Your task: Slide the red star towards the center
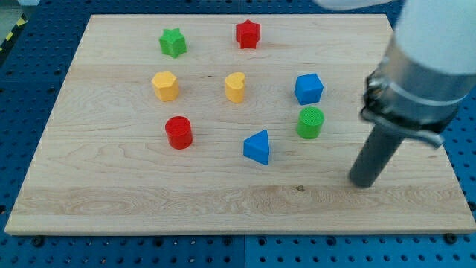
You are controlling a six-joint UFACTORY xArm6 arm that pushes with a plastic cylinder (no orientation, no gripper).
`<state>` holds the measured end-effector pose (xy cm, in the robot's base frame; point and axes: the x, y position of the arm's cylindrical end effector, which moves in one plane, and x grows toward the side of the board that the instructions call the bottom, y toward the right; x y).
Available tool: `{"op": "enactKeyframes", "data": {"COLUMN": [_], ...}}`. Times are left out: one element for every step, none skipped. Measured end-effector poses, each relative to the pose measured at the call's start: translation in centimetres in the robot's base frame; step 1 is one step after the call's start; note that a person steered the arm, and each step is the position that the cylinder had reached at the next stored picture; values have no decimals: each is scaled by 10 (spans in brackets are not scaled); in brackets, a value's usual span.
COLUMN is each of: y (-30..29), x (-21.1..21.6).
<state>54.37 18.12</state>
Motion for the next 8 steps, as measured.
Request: {"op": "enactKeyframes", "data": {"y": [25, 25, 19, -26, -85, -118, -192, -217], "x": [-65, -143, -234, -318, -352, -350, -350, -350]}}
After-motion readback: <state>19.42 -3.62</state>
